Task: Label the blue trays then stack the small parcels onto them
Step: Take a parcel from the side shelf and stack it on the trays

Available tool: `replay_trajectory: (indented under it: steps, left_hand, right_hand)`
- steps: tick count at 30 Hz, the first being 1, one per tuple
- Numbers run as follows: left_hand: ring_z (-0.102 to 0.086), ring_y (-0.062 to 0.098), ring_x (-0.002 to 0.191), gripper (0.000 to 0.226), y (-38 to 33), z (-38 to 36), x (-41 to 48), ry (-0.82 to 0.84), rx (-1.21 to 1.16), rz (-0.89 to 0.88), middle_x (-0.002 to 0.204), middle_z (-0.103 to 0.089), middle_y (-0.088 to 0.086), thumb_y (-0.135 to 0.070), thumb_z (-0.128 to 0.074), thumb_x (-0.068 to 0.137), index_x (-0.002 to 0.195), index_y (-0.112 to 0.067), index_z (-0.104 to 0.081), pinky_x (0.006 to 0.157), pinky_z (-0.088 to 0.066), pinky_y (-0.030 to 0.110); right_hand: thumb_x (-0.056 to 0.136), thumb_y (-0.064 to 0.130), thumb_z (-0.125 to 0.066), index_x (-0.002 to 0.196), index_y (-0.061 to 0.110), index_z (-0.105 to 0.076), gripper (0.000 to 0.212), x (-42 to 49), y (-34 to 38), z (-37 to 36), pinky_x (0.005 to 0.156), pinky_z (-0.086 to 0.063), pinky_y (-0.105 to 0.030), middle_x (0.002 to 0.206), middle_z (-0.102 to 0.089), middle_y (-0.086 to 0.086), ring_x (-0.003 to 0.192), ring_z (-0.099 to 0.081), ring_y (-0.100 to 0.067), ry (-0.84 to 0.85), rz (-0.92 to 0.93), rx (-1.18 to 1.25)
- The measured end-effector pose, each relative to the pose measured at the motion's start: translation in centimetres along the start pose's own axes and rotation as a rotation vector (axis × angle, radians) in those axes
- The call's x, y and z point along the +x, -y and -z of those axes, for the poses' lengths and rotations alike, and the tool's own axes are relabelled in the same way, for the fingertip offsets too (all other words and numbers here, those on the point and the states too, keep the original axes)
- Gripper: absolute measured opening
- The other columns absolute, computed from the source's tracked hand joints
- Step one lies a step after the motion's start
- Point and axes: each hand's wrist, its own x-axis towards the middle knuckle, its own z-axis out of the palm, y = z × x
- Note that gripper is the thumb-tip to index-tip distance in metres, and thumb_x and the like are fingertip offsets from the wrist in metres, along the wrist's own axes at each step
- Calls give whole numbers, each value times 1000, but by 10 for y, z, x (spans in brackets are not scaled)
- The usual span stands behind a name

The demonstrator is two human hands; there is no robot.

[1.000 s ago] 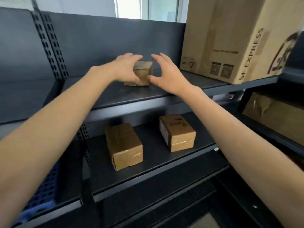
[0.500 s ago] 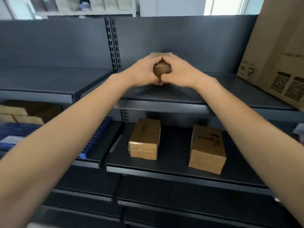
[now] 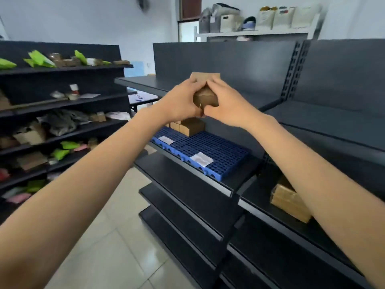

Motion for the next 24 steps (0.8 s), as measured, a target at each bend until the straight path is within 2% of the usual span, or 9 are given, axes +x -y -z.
replay_trajectory:
  steps: [2,5,7,9,11,16,18,21,24]
  left_hand:
    - [-53,26,107,75,38,19,-30,6,14,73,117,-52,8,-29,-81,66,134,-19,-50,93,-45,35]
    - [-45,29,127,81,91,37,-67,10,45,138,138,-45,17,-21,-80,71,143,-15,-43,99,-34,26]
    - [-44,29,128,80,124,37,-85,20,40,161,140,-43,18,-19,-79,72,143,-14,-42,99,-33,25]
    - [-42,29,132,86,161,30,-92,38,19,173,143,-41,15,-25,-79,70,145,-16,-39,107,-33,29]
    - [-33,30,140,90,191,18,-94,67,-6,173,149,-36,15,-26,-79,70,148,-17,-35,113,-28,33]
    - [-26,23,144,88,245,-22,-75,130,-84,114,155,-28,11,-24,-79,75,149,-17,-32,112,-22,27]
    - [-36,21,137,86,264,-38,-59,140,-131,82,149,-39,6,-25,-80,73,146,-21,-34,112,-28,29]
    - [-55,15,105,73,292,-64,-28,143,-211,85,121,-55,1,-23,-80,72,132,-18,-39,89,-44,23]
    - [-59,19,102,66,319,-82,13,161,-248,64,119,-56,4,-23,-79,73,125,-17,-40,85,-48,29]
  right_hand:
    - [89,22,-60,151,8,-24,73,17,33,-36,107,-30,-30,159,-20,-7,140,-31,-23,7,14,45]
    - [87,25,-60,154,10,-16,81,42,68,-93,115,-21,-29,163,-8,-5,146,-19,-19,43,19,89]
    - [86,30,-59,154,13,-13,84,55,83,-127,118,-24,-38,163,-6,-2,147,-18,-20,77,4,105]
    - [85,35,-58,155,16,-12,85,66,90,-157,116,-28,-45,163,-5,1,147,-19,-21,105,-22,117]
    - [88,32,-58,154,14,-11,83,75,90,-181,117,-25,-41,163,-5,-2,147,-17,-23,124,-46,115]
    - [91,27,-59,155,14,-11,81,97,68,-227,116,-22,-35,163,-4,-1,147,-13,-20,146,-142,112]
    - [91,27,-59,155,15,-10,81,109,52,-241,114,-26,-35,163,-3,1,147,-15,-19,140,-186,114]
    - [90,27,-59,154,15,-11,81,135,23,-260,116,-26,-36,163,-2,0,147,-15,-19,139,-263,111]
    - [88,28,-59,154,14,-12,82,169,-7,-274,117,-25,-37,163,0,0,148,-15,-21,127,-313,83]
